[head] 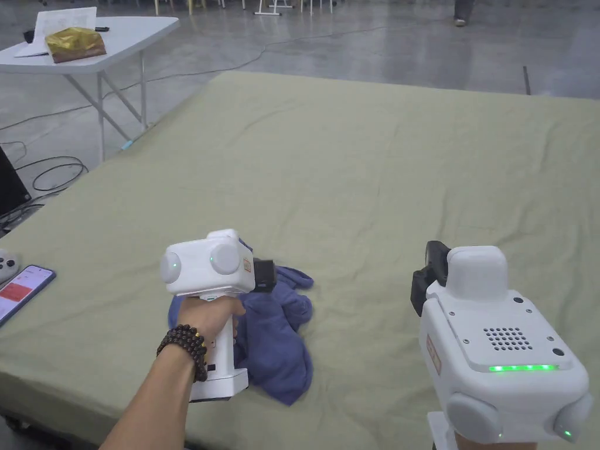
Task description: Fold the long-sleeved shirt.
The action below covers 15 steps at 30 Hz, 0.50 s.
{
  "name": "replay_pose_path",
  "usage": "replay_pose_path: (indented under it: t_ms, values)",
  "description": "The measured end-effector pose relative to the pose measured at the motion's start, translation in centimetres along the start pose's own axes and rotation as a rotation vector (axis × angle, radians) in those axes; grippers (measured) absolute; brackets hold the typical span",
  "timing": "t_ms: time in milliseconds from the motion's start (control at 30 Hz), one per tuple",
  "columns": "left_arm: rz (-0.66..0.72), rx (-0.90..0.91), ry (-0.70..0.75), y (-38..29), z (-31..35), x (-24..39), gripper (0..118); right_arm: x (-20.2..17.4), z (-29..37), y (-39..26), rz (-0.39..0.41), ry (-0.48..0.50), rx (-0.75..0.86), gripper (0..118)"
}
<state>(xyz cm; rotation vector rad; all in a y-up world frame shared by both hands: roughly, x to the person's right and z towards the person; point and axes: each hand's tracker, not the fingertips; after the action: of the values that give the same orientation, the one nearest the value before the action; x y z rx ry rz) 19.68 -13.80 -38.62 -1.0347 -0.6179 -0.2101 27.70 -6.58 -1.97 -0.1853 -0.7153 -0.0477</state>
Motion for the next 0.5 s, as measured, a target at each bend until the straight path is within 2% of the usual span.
replay_pose_path:
  t_ms: [67,100,167,200,267,367,500]
  values:
    - [-0.018,-0.082,0.059,-1.0,-2.9,0.5,88,0.6,-0.3,-0.2,0.005,-0.008,-0.012,2]
    - [-0.009,-0.09,0.021,-1.2,-3.9,0.5,83,0.8,-0.5,-0.2,0.008,-0.015,-0.017,2]
    - [0.006,-0.052,-0.016,-0.9,-3.9,0.6,40,1.5,-0.8,-0.4,0.01,-0.027,-0.025,2]
    - [0.02,-0.037,-0.037,-2.4,-2.3,1.0,25,1.7,-0.9,-0.4,0.008,-0.035,-0.031,2]
    - [0.041,0.015,-0.026,-2.0,-0.9,1.5,24,2.2,-0.8,-0.5,-0.006,-0.05,-0.039,2]
    - [-0.071,0.061,-0.053,-1.7,0.9,2.8,23,2.8,-0.3,-0.7,-0.017,-0.062,-0.038,2]
    - [-0.148,0.234,-0.184,-3.9,8.4,6.1,23,4.4,0.9,-0.6,-0.037,-0.088,-0.03,2]
